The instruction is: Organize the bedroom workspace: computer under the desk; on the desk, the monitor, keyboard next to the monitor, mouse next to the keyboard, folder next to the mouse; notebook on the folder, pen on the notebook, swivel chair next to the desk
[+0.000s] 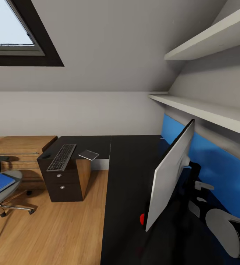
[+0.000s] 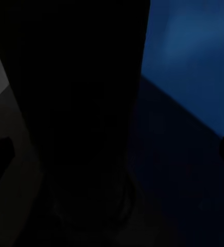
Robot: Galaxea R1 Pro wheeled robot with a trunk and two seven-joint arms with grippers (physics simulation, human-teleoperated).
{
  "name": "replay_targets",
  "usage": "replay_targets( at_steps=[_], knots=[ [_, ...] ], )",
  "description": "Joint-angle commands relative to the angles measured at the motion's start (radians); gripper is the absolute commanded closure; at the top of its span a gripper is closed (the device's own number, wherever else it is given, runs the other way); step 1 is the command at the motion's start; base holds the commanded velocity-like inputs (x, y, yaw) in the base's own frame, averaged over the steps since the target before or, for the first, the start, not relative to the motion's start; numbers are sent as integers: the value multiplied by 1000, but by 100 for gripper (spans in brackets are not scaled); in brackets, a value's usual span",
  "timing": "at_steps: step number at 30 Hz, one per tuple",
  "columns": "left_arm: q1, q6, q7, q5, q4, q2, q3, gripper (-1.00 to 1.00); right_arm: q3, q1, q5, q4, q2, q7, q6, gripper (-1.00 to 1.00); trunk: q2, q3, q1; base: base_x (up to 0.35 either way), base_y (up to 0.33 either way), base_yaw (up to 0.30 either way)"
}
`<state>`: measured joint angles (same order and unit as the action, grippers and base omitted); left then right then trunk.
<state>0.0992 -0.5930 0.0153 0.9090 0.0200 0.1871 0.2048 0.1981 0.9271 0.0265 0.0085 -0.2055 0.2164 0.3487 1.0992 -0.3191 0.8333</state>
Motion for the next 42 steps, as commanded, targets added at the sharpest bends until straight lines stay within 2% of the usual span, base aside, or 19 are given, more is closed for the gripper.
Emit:
replay_targets(
  at_steps=[1,25,42],
  knots=[
    [0,-2,2,7,0,0,8,-100,3,1,3,1,0,-1,2,-100,1,-1,0,0,0,0],
    [0,-2,2,7,0,0,8,-100,3,1,3,1,0,-1,-7,-100,1,-1,0,-5,0,0],
    [0,0,2,6,1,0,9,-100,3,1,1,2,1,-3,-3,-100,1,-1,0,-259,0,0]
  ],
)
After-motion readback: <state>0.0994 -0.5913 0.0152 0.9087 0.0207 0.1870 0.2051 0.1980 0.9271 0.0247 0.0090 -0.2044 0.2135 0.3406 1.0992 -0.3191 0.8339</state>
